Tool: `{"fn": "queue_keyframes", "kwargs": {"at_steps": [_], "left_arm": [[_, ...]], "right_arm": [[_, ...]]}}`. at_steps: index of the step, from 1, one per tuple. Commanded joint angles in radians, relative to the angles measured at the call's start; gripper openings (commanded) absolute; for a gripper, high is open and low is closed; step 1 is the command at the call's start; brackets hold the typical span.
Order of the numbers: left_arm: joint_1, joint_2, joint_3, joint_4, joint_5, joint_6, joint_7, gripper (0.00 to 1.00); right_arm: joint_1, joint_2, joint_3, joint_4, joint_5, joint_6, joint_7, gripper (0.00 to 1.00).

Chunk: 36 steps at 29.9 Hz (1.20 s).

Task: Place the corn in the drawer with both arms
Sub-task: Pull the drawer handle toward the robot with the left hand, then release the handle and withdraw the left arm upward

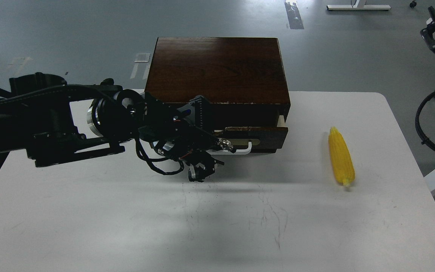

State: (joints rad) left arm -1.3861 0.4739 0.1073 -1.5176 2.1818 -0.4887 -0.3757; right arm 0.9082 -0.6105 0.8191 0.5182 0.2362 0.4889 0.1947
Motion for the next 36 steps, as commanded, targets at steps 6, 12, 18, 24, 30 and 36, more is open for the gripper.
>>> {"fn": "queue_keyframes", "kwargs": {"at_steps": [6,12,18,24,30,36], "left_arm": [[0.001,0.002,0.0,-0.021,0.0,0.0,0.0,0.38],[0.001,0.014,0.0,-0.029,0.0,0.0,-0.002,0.38],[0.001,0.026,-0.001,-0.052,0.0,0.0,-0.002,0.38],[0.001,0.031,-0.001,-0.079,0.0,0.0,0.0,0.38],[-0.001,0.061,-0.017,-0.092,0.0,0.0,-0.002,0.45],[0.001,0.086,-0.139,-0.121,-0.201,0.0,0.003,0.95]], "right_arm": [[-0.002,0.0,0.0,0.0,0.0,0.0,0.0,1.0],[-0.002,0.0,0.0,0.0,0.0,0.0,0.0,1.0],[-0.002,0.002,0.0,0.0,0.0,0.0,0.0,1.0],[-0.002,0.002,0.0,0.0,0.0,0.0,0.0,1.0],[-0.003,-0.002,-0.006,0.002,-0.003,0.0,-0.004,1.0],[0.001,-0.072,-0.1,0.029,-0.012,0.0,0.002,1.0]]}}
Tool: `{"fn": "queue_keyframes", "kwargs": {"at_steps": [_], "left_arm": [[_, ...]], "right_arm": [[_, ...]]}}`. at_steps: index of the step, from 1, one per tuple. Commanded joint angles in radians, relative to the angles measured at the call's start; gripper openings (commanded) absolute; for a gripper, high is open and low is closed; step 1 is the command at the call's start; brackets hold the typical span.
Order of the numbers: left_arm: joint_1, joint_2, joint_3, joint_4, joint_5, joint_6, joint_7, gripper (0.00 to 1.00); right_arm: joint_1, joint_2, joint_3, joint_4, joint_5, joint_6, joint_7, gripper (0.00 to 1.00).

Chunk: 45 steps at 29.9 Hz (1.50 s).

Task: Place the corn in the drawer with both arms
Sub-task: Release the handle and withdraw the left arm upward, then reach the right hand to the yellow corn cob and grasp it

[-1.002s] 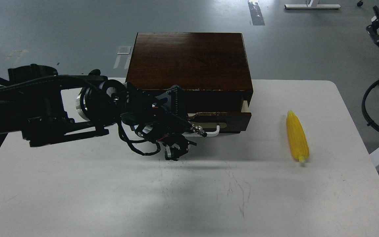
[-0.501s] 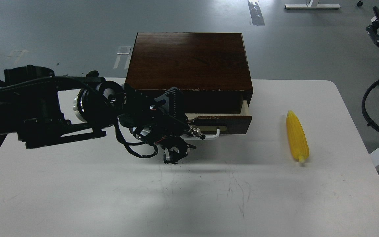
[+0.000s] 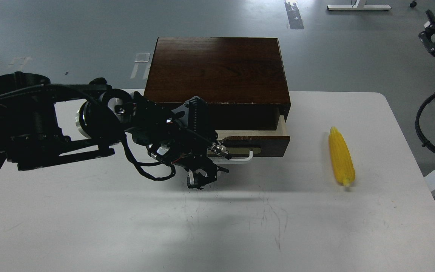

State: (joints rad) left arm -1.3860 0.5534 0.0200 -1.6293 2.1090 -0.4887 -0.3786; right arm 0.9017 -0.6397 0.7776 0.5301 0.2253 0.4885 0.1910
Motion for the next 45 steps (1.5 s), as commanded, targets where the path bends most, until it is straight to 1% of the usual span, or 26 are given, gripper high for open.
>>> {"fn": "queue_keyframes", "kwargs": {"at_steps": [1,2,5,6,8,10,11,13,14,16,17,18,20,21,22,24,26,28,30,32,34,35,37,39,45], "left_arm": [[-0.002,0.008,-0.061,-0.009,-0.158,0.0,0.007,0.96],[-0.002,0.014,-0.072,-0.009,-0.185,0.0,0.007,0.96],[-0.002,0.057,-0.167,0.006,-0.348,0.0,0.009,0.97],[0.004,0.071,-0.207,0.023,-0.444,0.0,0.01,0.97],[0.015,0.083,-0.242,0.057,-0.568,0.0,0.012,0.97],[0.039,0.082,-0.288,0.144,-0.831,0.0,0.017,0.97],[0.044,0.08,-0.298,0.17,-0.898,0.0,0.017,0.97],[0.054,0.074,-0.316,0.264,-1.122,0.0,0.017,0.98],[0.055,0.074,-0.316,0.264,-1.123,0.0,0.017,0.98],[0.08,0.074,-0.321,0.369,-1.312,0.0,0.0,0.98],[0.09,0.074,-0.325,0.397,-1.369,0.0,-0.003,0.98],[0.116,0.072,-0.34,0.449,-1.49,0.0,-0.003,0.98],[0.148,0.074,-0.362,0.503,-1.625,0.0,-0.003,0.98],[0.171,0.074,-0.388,0.56,-1.752,0.0,0.001,0.98],[0.179,0.072,-0.4,0.587,-1.809,0.0,0.006,0.98],[0.183,0.06,-0.425,0.678,-1.982,0.0,0.01,0.98],[0.194,0.033,-0.428,0.741,-2.073,0.0,0.007,0.98],[0.214,0.023,-0.431,0.784,-2.136,0.0,0.006,0.98],[0.266,0.007,-0.462,0.839,-2.263,0.0,0.009,0.98],[0.315,0.0,-0.489,0.851,-2.32,0.0,0.009,0.98],[0.349,0.0,-0.508,0.852,-2.334,0.0,0.009,0.98],[0.379,-0.001,-0.529,0.852,-2.335,0.0,0.007,0.98],[0.419,-0.01,-0.56,0.852,-2.335,0.0,0.001,0.98],[0.44,-0.021,-0.572,0.855,-2.335,0.0,-0.002,0.98],[0.449,-0.023,-0.574,0.867,-2.336,0.0,-0.002,0.98]], "right_arm": [[0.013,-0.052,-0.075,0.025,-0.001,0.0,0.007,1.0],[0.016,-0.061,-0.092,0.03,-0.003,0.0,0.007,1.0],[0.049,-0.11,-0.181,0.054,-0.055,0.0,0.011,1.0],[0.072,-0.138,-0.214,0.065,-0.101,0.0,0.011,1.0],[0.091,-0.165,-0.245,0.076,-0.154,0.0,0.011,1.0],[0.103,-0.204,-0.268,0.097,-0.219,0.0,0.011,1.0],[0.103,-0.21,-0.273,0.1,-0.23,0.0,0.011,1.0],[0.103,-0.216,-0.305,0.126,-0.305,0.0,0.011,1.0],[0.103,-0.216,-0.305,0.126,-0.305,0.0,0.011,1.0],[0.112,-0.241,-0.334,0.177,-0.435,0.0,0.01,1.0],[0.114,-0.248,-0.339,0.188,-0.466,0.0,0.01,1.0],[0.114,-0.259,-0.35,0.212,-0.515,0.0,0.008,1.0],[0.112,-0.261,-0.368,0.238,-0.575,0.0,0.007,1.0],[0.114,-0.264,-0.391,0.261,-0.639,0.0,0.007,1.0],[0.114,-0.265,-0.403,0.272,-0.677,-0.01,0.007,1.0],[0.115,-0.267,-0.443,0.313,-0.853,-0.063,0.007,1.0],[0.114,-0.265,-0.469,0.35,-0.988,-0.118,-0.001,1.0],[0.112,-0.265,-0.498,0.381,-1.07,-0.157,-0.007,1.0],[0.117,-0.259,-0.573,0.415,-1.187,-0.223,-0.015,1.0],[0.124,-0.255,-0.63,0.412,-1.243,-0.251,-0.034,1.0],[0.137,-0.245,-0.661,0.406,-1.264,-0.255,-0.054,1.0],[0.141,-0.229,-0.693,0.401,-1.265,-0.258,-0.077,1.0],[0.141,-0.187,-0.744,0.387,-1.267,-0.263,-0.094,1.0],[0.143,-0.15,-0.781,0.375,-1.268,-0.264,-0.094,1.0],[0.137,-0.031,-0.85,0.358,-1.27,-0.301,-0.09,1.0]]}}
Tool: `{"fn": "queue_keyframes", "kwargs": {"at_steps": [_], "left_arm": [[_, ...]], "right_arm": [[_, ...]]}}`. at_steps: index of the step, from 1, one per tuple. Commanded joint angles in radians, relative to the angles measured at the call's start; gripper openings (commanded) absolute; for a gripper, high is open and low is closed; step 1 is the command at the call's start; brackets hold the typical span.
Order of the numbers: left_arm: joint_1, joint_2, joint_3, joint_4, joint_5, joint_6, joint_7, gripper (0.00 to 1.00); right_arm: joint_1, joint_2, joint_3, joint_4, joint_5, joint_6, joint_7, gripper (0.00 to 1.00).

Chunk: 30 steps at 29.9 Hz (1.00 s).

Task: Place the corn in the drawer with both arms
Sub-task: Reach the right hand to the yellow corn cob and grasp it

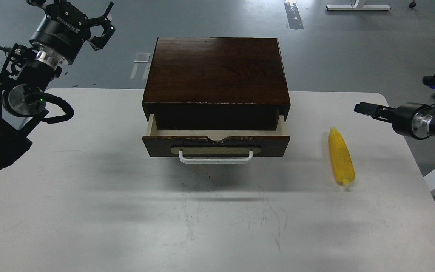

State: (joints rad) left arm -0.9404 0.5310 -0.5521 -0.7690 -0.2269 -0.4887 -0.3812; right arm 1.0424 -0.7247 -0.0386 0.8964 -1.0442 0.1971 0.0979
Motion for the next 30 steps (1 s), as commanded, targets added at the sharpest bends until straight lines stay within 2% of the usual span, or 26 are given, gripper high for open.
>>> {"fn": "queue_keyframes", "kwargs": {"at_steps": [1,3,5,6,7,18,25,30], "left_arm": [[0.003,0.001,-0.002,0.007,0.0,0.0,0.001,0.98],[0.002,0.003,-0.002,0.007,0.0,0.0,0.001,0.98],[0.002,0.006,-0.003,0.008,0.0,0.0,-0.001,0.98],[0.0,0.007,-0.003,0.011,0.001,0.0,0.001,0.98],[0.0,0.009,-0.005,0.016,0.003,0.0,0.002,0.98],[-0.002,0.009,-0.011,0.016,0.003,0.0,0.002,0.98],[-0.002,0.011,-0.011,0.016,0.004,0.0,0.004,0.98],[-0.003,0.014,-0.011,0.016,0.006,0.0,0.002,0.98]], "right_arm": [[-0.005,0.077,-0.05,-0.016,0.0,-0.013,0.005,0.99],[-0.009,0.097,-0.064,-0.028,0.0,-0.018,0.006,0.96],[-0.009,0.116,-0.086,-0.046,0.0,-0.021,0.008,0.89],[-0.007,0.128,-0.101,-0.054,0.0,-0.021,0.006,0.79],[-0.007,0.139,-0.121,-0.068,0.0,-0.025,0.006,0.75],[-0.015,0.152,-0.213,-0.079,0.0,-0.068,0.008,0.75],[-0.035,0.162,-0.211,-0.079,0.0,-0.096,0.006,0.65],[-0.033,0.16,-0.213,-0.079,0.0,-0.096,0.006,0.36]]}}
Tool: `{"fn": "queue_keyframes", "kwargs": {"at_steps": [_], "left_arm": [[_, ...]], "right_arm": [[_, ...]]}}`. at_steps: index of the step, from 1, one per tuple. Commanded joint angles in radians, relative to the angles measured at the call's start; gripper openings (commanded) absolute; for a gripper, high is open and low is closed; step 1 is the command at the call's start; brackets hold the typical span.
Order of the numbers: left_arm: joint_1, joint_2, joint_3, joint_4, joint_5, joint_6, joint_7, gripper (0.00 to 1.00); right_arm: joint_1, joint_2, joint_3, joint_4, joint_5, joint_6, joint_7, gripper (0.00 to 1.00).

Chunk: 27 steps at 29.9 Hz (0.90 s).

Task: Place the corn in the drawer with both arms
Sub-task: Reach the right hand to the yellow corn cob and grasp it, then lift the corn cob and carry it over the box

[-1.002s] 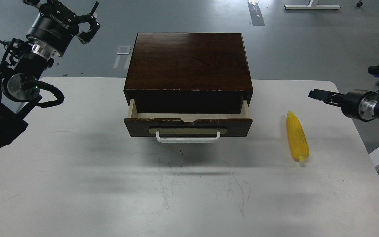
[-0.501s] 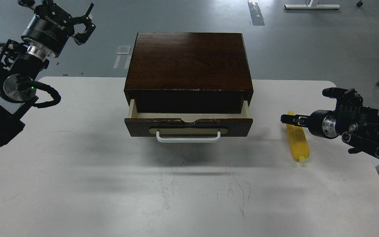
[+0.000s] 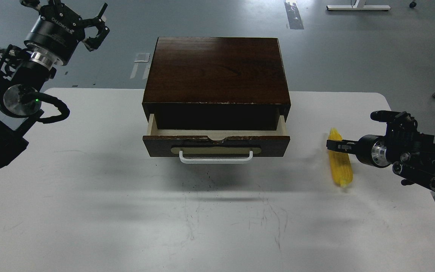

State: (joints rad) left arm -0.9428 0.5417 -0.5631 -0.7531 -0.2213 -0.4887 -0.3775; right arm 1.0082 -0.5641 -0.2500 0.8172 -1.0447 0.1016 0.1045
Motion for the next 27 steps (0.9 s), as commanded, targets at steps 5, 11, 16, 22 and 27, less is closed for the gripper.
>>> {"fn": "queue_keyframes", "kwargs": {"at_steps": [5,11,16,22,27], "left_arm": [[-0.001,0.012,0.0,-0.002,0.0,0.0,-0.001,0.98],[-0.002,0.044,0.002,-0.023,0.003,0.0,-0.001,0.98],[-0.01,0.056,0.003,-0.032,0.008,0.0,0.005,0.98],[-0.013,0.055,0.006,-0.034,0.013,0.0,0.009,0.98],[-0.013,0.057,0.008,-0.035,0.033,0.0,0.011,0.98]], "right_arm": [[0.016,-0.011,-0.002,0.002,0.002,-0.002,-0.014,0.04],[0.134,-0.082,0.025,0.065,0.012,-0.013,-0.002,0.0],[0.383,-0.146,0.026,0.232,0.008,-0.01,0.003,0.0],[0.562,-0.128,0.024,0.393,-0.194,-0.006,0.004,0.0],[0.653,-0.008,0.021,0.462,-0.302,-0.006,0.006,0.0]]}}
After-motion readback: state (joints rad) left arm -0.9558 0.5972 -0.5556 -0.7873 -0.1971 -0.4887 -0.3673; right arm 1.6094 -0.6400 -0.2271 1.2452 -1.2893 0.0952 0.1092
